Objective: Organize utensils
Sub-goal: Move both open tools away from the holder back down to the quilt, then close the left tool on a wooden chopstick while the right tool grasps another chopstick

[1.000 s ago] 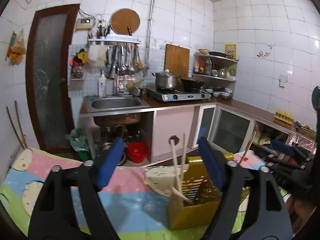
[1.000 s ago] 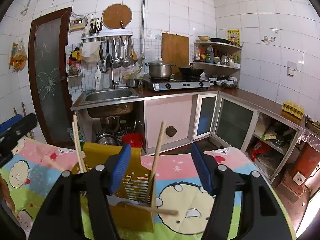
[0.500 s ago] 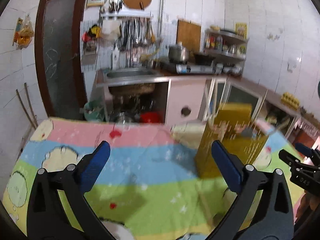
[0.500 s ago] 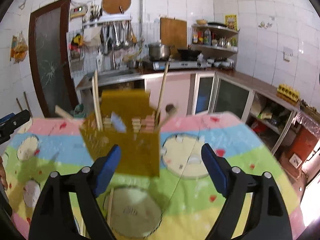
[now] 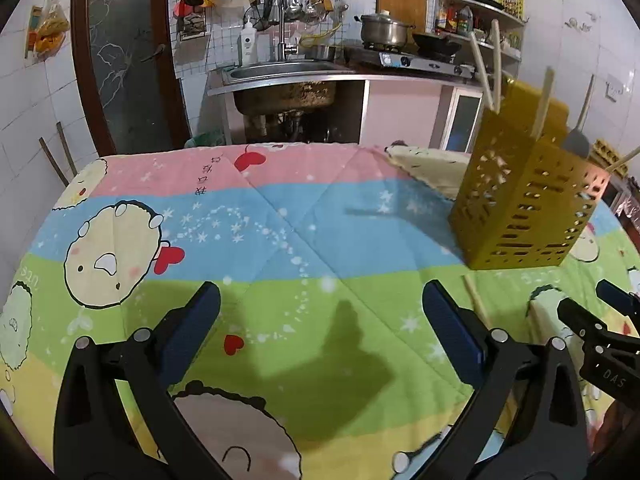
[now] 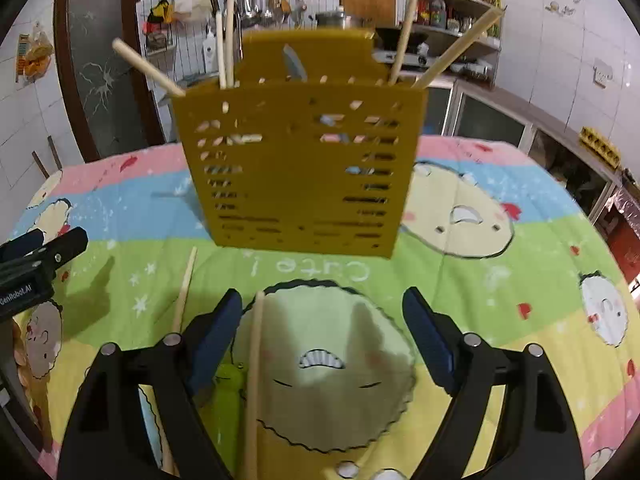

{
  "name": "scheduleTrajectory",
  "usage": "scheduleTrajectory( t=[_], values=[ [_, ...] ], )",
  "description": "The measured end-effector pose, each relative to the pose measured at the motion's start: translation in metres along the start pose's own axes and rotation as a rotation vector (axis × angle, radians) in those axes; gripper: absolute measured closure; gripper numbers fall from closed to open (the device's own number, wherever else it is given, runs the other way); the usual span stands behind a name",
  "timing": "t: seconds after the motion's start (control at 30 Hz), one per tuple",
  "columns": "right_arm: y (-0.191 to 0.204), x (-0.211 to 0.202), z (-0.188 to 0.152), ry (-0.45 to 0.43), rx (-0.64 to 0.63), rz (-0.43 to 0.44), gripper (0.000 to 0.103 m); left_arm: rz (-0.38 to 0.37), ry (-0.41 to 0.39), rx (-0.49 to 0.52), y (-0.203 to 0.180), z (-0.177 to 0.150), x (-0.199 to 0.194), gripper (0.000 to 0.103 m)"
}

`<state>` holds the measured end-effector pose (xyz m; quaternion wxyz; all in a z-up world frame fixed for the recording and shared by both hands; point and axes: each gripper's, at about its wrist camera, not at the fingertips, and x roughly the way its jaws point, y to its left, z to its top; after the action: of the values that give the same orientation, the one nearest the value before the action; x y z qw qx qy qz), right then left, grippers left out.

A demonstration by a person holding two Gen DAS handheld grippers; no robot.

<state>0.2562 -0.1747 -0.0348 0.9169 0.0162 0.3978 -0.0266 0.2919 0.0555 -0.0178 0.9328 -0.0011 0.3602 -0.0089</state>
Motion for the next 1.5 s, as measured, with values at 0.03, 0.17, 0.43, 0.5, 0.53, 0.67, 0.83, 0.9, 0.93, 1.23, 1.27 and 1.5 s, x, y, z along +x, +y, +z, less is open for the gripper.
scheduleTrajectory(
  t=[0.03, 0.17, 0.43, 0.5, 0.53, 0.67, 0.83, 0.9, 0.93, 1.23, 1.27, 1.5],
  values=[
    [0.003, 0.005, -0.001, 0.015, -0.002, -0.002, 0.022, 0.005, 0.002, -0.002, 0.000, -0.001, 0.002, 0.005],
    [0.008, 0.017, -0.003, 0.053, -0.003, -0.005, 0.025, 0.019, 0.010, -0.034, 0.007, 0.001, 0.008, 0.005],
    [0.021, 0.027, -0.010, 0.097, -0.018, 0.007, 0.062, -0.022, 0.072, -0.069, 0.006, -0.004, 0.020, 0.005],
    [0.026, 0.027, -0.010, 0.101, -0.036, 0.017, 0.077, -0.029, 0.081, -0.071, 0.001, -0.005, 0.021, 0.005],
    [0.027, 0.026, -0.010, 0.101, -0.044, 0.020, 0.081, -0.035, 0.088, -0.068, -0.002, -0.006, 0.021, 0.005],
    [0.025, 0.025, -0.007, 0.093, -0.040, 0.042, 0.095, -0.055, 0.100, -0.052, -0.019, -0.007, 0.020, 0.005],
    [0.016, 0.011, -0.007, 0.070, -0.048, 0.041, 0.097, -0.092, 0.127, -0.040, -0.043, -0.009, 0.023, 0.006],
    [0.007, 0.008, -0.006, 0.065, -0.051, 0.030, 0.097, -0.102, 0.135, -0.025, -0.054, -0.010, 0.023, 0.006],
    [-0.001, 0.007, -0.006, 0.067, -0.041, 0.024, 0.097, -0.110, 0.140, -0.016, -0.059, -0.010, 0.024, 0.007],
    [-0.058, 0.004, -0.012, 0.079, 0.044, -0.016, 0.097, -0.161, 0.218, 0.031, -0.099, -0.017, 0.040, 0.032],
    [-0.061, 0.003, -0.013, 0.079, 0.049, -0.015, 0.097, -0.156, 0.226, 0.036, -0.103, -0.017, 0.043, 0.035],
    [-0.069, 0.010, -0.015, 0.088, 0.073, -0.002, 0.097, -0.153, 0.225, 0.042, -0.111, -0.013, 0.049, 0.062]
  ],
)
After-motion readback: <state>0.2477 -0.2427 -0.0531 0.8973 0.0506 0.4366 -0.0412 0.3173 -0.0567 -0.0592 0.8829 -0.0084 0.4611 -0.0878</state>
